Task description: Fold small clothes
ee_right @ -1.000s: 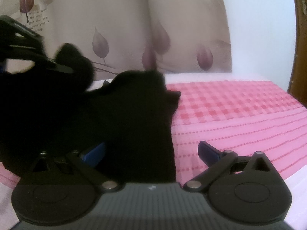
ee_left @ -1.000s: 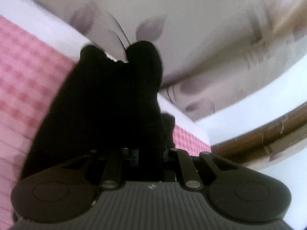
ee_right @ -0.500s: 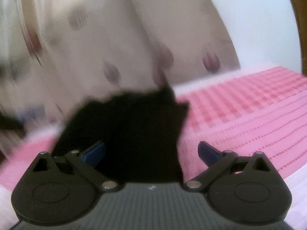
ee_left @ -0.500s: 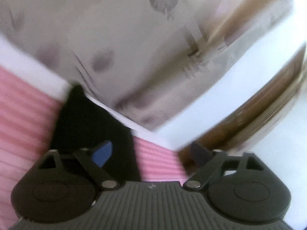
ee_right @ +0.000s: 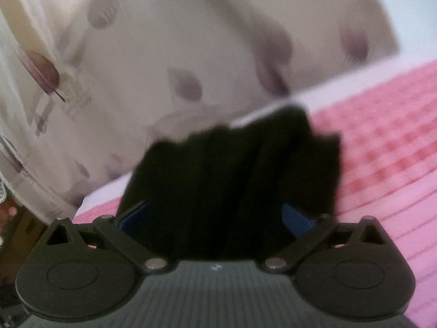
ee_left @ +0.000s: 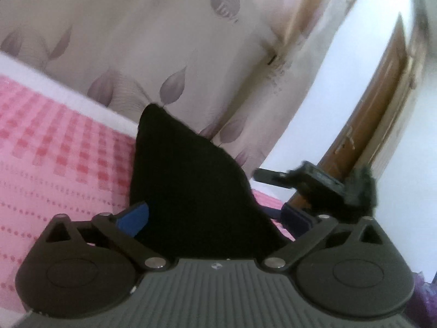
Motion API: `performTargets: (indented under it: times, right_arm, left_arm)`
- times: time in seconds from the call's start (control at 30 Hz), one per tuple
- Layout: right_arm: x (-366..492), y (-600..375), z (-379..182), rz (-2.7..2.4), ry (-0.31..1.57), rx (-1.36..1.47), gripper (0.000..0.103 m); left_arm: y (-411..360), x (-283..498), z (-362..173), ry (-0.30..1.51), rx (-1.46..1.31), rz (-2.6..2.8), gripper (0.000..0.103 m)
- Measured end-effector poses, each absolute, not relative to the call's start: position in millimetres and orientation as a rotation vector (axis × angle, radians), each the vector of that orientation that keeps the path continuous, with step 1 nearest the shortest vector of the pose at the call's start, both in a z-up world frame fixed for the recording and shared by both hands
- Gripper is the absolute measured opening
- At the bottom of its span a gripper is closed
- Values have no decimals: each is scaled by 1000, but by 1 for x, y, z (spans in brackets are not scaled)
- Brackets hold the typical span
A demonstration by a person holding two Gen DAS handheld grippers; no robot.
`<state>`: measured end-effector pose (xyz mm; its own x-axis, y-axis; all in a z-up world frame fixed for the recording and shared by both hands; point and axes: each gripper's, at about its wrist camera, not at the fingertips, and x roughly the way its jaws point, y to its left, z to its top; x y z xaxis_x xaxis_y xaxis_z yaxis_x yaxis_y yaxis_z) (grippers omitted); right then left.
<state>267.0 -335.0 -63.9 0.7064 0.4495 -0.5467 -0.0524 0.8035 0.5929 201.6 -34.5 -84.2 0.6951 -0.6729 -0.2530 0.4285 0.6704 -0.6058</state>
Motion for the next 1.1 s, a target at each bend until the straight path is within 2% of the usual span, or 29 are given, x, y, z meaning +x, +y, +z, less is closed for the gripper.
performTargets:
  times: [0.07,0.1,0.13,0.23,0.27,0.3,0.33,0.63,0.83,0.9,1.0,1.1]
  right_arm:
    - [272,-326,-66,295,739,542,98]
    - [272,-321,-65,314,722,520,83]
    - [271,-317,-64,319,715,500,63]
    - [277,-304,-65,286,727,407,36]
    - [276,-303,-64,283,714,383,32]
    - [276,-302,-62,283,704,365,23]
    - [275,-303,-59,271,693,344,20]
    - [277,-348,-20,176,643,196,19]
    - [291,-375,-55,181,758,222,19]
    - [291,-387,-63,180,747,328,20]
    - [279,-399,-61,180,687,452,33]
    - [246,-412,-54,191,614,594,59]
  left_arm:
    - [-30,204,-85,501,-576,-638,102]
    - [-29,209,-84,506,-594,-625,102]
    - [-27,208,-85,514,-605,-611,102]
    - [-23,212,-88,534,-633,-590,102]
    - [-22,213,-89,534,-636,-584,102]
    - [-22,213,-89,532,-636,-581,102]
    - [-21,211,-88,525,-631,-579,102]
    - [-30,201,-79,461,-547,-589,103]
    - [-29,204,-81,478,-562,-576,103]
    - [-29,204,-81,483,-561,-575,103]
    - [-28,206,-82,491,-569,-575,103]
    - [-27,206,-83,496,-571,-576,103]
